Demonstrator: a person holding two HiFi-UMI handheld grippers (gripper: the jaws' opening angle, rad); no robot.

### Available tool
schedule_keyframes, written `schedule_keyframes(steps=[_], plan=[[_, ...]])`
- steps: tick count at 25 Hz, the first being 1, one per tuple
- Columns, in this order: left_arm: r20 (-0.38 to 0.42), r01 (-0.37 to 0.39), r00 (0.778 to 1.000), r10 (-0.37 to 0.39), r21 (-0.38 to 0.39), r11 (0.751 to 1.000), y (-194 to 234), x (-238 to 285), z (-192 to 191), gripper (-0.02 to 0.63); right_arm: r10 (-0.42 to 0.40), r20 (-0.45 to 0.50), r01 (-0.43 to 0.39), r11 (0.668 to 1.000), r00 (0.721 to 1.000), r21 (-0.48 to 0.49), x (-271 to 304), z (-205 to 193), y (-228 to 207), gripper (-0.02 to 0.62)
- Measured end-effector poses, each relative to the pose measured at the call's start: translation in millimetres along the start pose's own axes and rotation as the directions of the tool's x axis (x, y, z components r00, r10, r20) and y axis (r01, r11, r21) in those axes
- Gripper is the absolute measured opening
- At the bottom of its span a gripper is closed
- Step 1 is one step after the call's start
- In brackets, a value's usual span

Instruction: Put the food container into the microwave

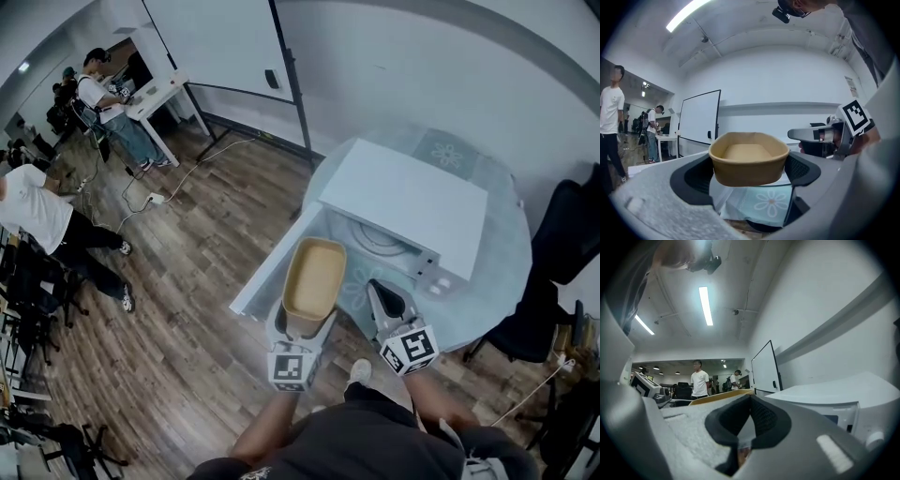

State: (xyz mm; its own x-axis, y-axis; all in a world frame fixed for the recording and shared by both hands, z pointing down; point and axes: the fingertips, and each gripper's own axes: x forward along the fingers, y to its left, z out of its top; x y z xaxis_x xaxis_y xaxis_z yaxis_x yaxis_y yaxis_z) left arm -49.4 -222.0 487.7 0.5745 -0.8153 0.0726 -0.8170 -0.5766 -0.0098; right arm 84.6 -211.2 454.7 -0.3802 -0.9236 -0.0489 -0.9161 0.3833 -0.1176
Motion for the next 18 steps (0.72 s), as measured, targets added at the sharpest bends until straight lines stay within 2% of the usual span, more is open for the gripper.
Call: schedule_keyframes(steps=[9, 18], plan=[[-0.061, -0.006, 0.998, 0.006, 0.0, 1.0, -21, 37, -18, 0.483, 0.01, -0.03, -0.009, 0.999, 0.999, 0.034, 7, -15, -48, 0.002], [-0.114, 0.059, 0.992, -0.059, -0.011, 0.998, -30, 67, -48, 0.483, -0.045, -0.084, 0.049, 0.998, 0.995, 0.048, 10, -40, -73, 0.002]])
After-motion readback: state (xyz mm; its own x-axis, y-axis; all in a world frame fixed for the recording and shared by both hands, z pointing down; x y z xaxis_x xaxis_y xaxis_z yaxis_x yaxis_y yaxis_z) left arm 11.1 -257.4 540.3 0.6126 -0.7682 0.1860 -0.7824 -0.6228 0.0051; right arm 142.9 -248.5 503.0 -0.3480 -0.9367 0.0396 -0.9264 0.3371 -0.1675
